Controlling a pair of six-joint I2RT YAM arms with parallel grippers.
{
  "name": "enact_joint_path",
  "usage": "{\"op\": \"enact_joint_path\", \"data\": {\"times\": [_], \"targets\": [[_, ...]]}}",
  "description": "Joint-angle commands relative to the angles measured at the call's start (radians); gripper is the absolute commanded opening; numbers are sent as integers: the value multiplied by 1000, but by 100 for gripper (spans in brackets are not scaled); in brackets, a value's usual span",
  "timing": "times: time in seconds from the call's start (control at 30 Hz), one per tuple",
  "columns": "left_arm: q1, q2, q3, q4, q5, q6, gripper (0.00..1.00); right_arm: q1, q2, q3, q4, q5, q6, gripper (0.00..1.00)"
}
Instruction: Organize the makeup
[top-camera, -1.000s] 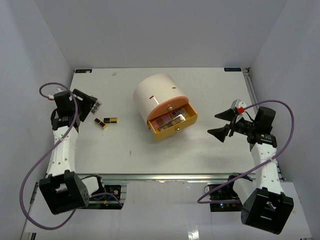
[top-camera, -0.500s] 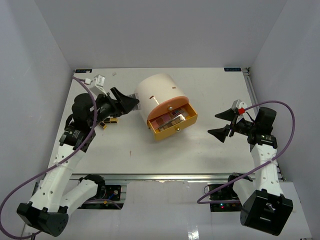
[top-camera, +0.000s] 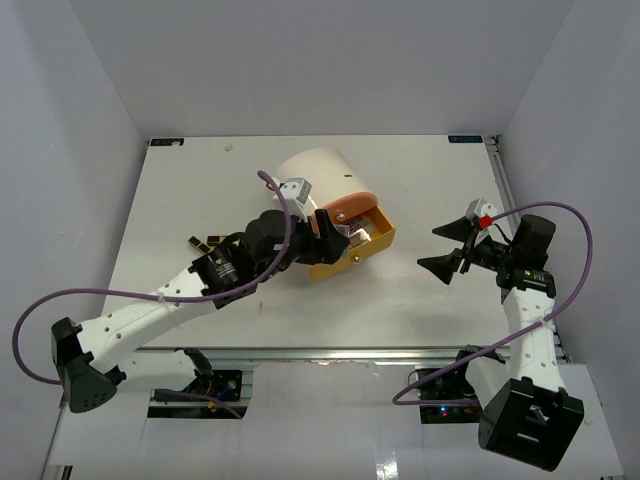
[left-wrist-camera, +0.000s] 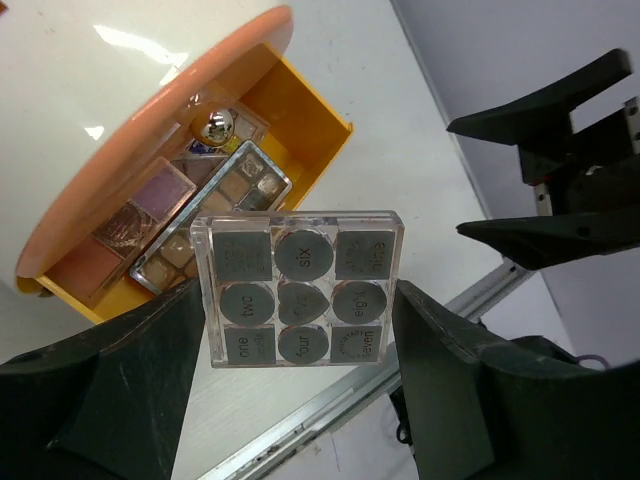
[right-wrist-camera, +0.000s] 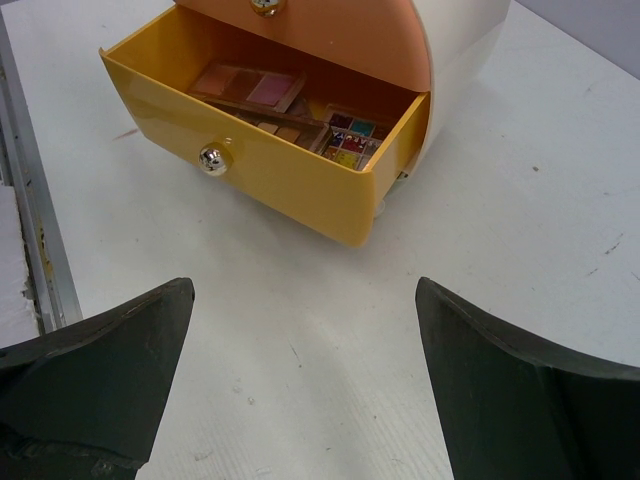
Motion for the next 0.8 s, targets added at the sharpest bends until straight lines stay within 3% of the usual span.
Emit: {"op": "enact_joint_path", "data": {"times": [0.0, 0.4, 0.6, 0.77], "targets": [[-105, 92, 95, 11, -410, 12, 7, -6, -2, 9, -6, -24, 0, 98], [-138, 332, 212, 41, -760, -46, 14, -7, -5, 10, -6, -32, 0, 98], [-147, 374, 192, 40, -797, -130, 22, -8, -5, 10, -6, -36, 2, 98], [-164, 386, 173, 42, -795, -133, 37, -7, -5, 9, -7, -38, 2, 98]]}}
